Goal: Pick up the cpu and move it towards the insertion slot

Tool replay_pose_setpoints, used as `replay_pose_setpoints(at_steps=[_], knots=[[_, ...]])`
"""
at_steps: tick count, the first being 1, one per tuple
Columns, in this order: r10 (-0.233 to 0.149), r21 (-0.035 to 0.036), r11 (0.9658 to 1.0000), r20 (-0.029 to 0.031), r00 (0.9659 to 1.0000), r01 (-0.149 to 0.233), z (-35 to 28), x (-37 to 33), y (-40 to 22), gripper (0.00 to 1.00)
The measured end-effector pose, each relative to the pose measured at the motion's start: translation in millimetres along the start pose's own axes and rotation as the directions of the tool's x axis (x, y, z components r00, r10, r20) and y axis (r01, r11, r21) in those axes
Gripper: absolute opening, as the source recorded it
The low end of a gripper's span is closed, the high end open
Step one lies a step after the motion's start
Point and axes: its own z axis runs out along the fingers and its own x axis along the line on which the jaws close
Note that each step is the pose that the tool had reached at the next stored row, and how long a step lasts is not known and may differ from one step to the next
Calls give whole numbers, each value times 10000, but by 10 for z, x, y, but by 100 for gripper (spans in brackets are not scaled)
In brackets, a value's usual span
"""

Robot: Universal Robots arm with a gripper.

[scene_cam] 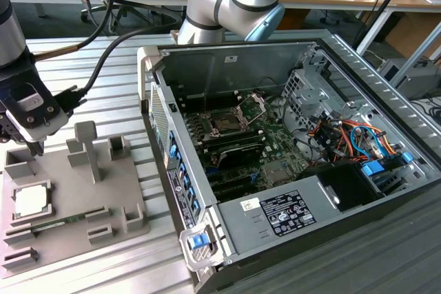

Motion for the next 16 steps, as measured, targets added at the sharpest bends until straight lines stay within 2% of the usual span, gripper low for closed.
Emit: replay_pose_setpoints(at_steps=[16], knots=[[0,1,10000,0,10000,0,49,2,-2,11]])
